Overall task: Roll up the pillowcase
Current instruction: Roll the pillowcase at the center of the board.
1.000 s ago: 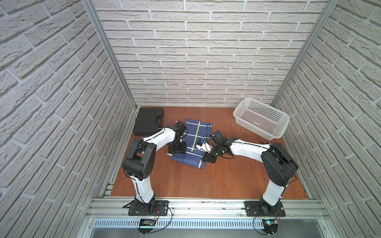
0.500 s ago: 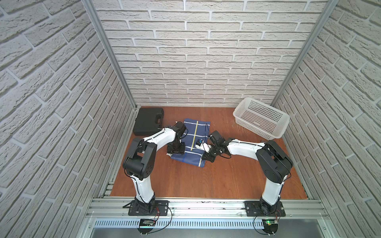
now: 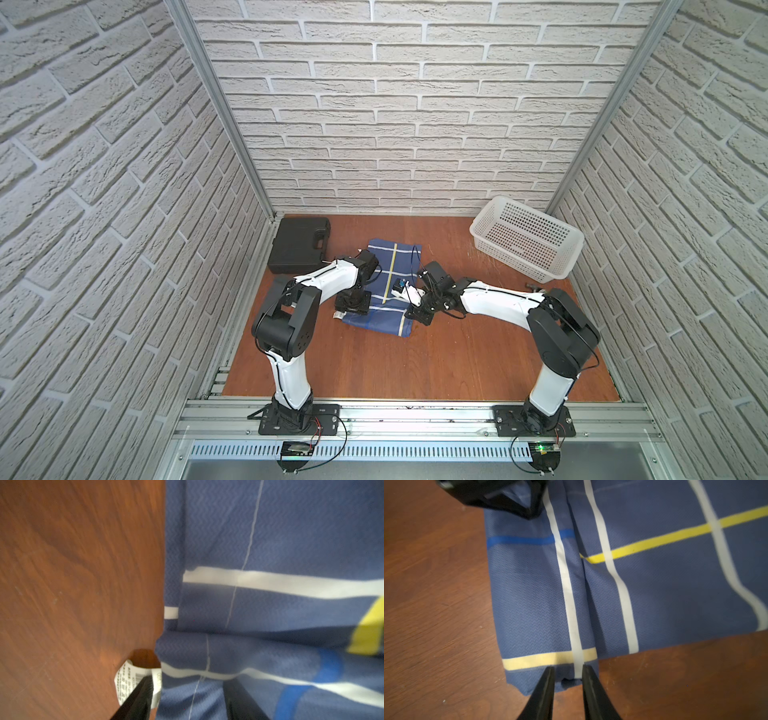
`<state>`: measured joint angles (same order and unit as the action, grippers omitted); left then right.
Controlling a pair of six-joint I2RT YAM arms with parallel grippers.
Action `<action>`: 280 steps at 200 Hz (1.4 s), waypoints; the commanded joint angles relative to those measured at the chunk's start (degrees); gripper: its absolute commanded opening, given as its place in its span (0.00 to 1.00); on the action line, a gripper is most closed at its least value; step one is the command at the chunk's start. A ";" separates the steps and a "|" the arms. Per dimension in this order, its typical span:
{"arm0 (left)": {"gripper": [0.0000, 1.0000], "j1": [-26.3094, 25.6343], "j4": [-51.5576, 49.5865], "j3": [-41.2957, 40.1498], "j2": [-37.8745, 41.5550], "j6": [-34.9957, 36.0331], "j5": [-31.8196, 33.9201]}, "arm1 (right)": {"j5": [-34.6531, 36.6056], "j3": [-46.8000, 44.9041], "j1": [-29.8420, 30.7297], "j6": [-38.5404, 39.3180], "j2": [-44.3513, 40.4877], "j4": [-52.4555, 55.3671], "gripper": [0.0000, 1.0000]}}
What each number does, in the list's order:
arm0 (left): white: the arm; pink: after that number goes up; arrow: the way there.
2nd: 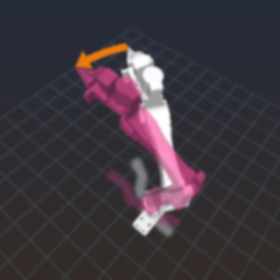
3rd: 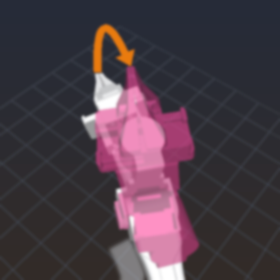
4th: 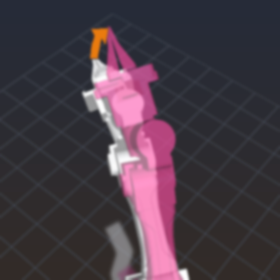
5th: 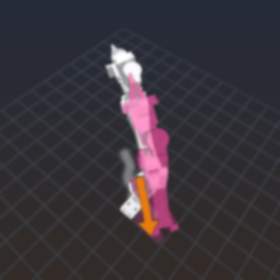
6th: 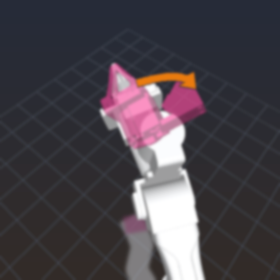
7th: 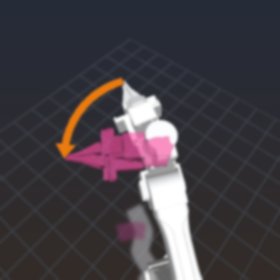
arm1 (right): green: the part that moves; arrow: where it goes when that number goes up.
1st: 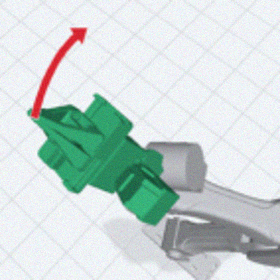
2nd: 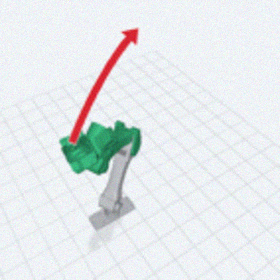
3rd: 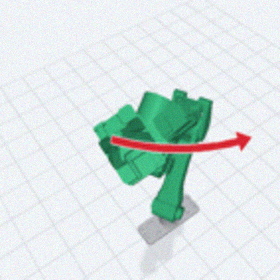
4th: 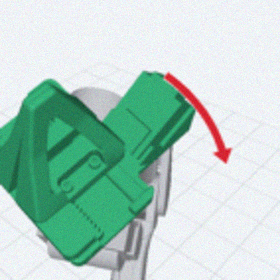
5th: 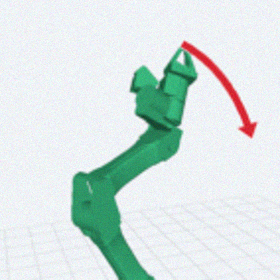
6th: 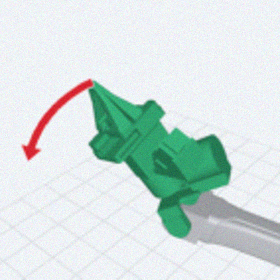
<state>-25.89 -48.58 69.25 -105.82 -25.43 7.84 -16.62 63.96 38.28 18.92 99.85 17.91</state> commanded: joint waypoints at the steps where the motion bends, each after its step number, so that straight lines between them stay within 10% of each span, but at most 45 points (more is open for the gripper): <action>1: 0.58 0.86 -0.18 -1.66 -0.48 0.73 -0.40 | -1.02 0.66 3.81 4.40 -4.72 -0.13 0.37; 76: 0.57 4.29 3.57 -4.36 1.40 1.52 -6.72 | 13.67 -1.48 16.56 12.67 2.81 -13.69 0.62; 137: 0.57 5.39 3.78 -3.69 1.53 3.45 -8.27 | 28.96 1.66 20.80 17.58 9.94 -12.25 0.59; 162: 0.58 5.41 3.11 -3.51 2.62 3.67 -8.49 | 33.76 2.82 21.66 17.73 10.92 -10.29 0.44; 196: 0.64 5.20 1.16 -1.97 6.77 3.12 -8.39 | 25.90 5.36 21.40 11.12 7.84 -1.56 0.13; 280: 0.70 2.86 -3.22 2.02 16.92 3.88 -3.45 | -18.32 14.76 14.88 -18.07 7.59 16.55 0.08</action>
<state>-22.70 -48.62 70.41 -91.05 -22.48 2.28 -17.61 77.17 55.88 10.61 107.04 29.39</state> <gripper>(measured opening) 0.695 0.080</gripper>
